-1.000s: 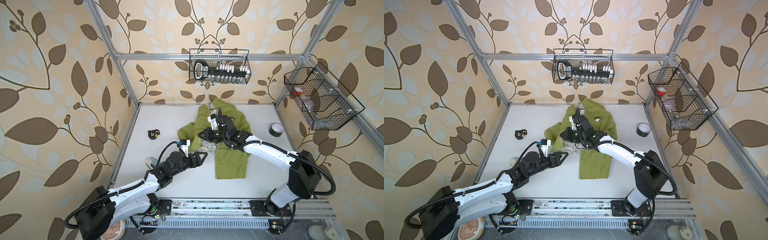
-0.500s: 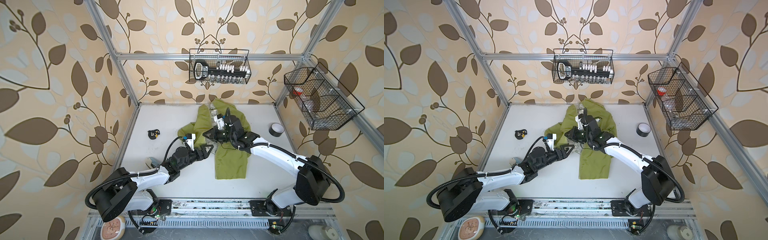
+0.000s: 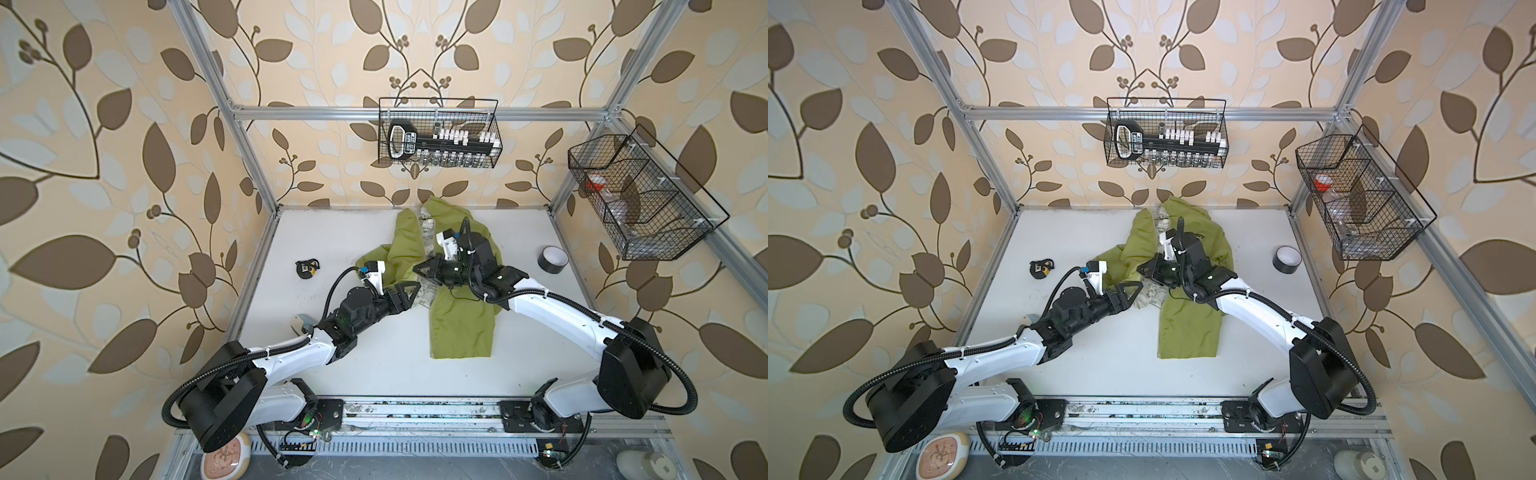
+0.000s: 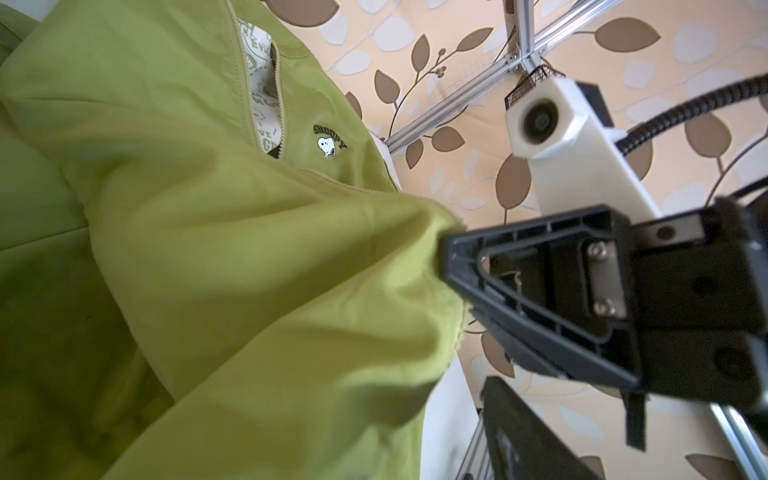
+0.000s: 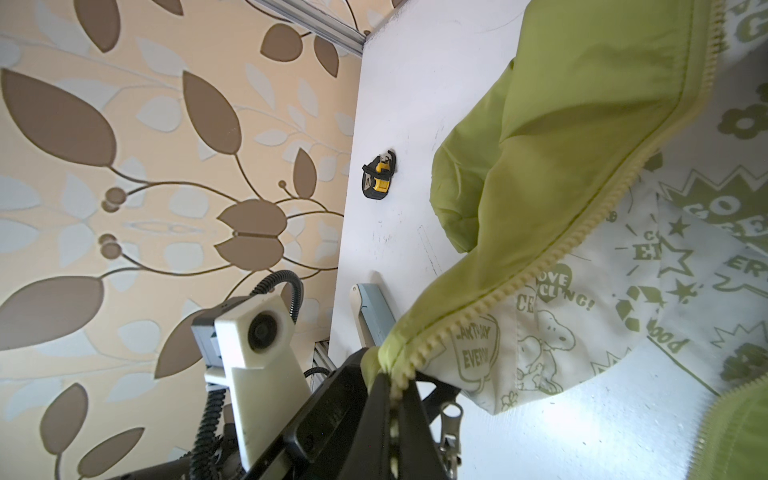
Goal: Zip up the jacket
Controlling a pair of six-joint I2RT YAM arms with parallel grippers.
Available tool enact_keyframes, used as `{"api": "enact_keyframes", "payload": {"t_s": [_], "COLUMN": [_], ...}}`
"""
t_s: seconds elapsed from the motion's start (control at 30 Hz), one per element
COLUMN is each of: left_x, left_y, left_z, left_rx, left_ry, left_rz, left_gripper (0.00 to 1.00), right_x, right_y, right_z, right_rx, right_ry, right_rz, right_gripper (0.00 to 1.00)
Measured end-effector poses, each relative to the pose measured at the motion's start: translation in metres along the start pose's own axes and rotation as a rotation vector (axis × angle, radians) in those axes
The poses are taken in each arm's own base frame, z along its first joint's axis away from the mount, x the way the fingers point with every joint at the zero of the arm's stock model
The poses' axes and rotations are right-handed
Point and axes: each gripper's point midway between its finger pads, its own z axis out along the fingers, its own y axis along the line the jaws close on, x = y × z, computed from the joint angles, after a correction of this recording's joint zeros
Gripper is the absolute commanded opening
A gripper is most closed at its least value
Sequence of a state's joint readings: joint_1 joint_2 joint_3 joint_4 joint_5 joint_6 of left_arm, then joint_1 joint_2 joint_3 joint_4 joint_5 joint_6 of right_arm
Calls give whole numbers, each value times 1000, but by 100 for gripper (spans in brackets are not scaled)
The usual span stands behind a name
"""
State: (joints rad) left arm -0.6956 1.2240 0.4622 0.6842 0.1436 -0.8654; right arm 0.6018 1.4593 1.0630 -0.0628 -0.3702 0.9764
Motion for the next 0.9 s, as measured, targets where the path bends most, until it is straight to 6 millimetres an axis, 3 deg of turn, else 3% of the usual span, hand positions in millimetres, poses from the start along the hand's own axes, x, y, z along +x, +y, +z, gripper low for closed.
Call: {"api": "enact_keyframes", "payload": {"t_s": [0.17, 0.67, 0.9], "left_x": [-2, 13, 16], "left_y": [-12, -12, -12], "left_z": [3, 8, 9], "left_rx": [29, 16, 9], "left_ry": [28, 132, 154], "left_rz": [14, 15, 9], "left_gripper": [53, 24, 24], "right_x": [-2, -2, -4], "right_y": [-2, -6, -13], "right_z": [0, 0, -1], "right_rx": [1, 6, 16], "right_ry": [-5, -4, -7], "right_rz": [3, 8, 18], "right_gripper": [0, 0, 0]}}
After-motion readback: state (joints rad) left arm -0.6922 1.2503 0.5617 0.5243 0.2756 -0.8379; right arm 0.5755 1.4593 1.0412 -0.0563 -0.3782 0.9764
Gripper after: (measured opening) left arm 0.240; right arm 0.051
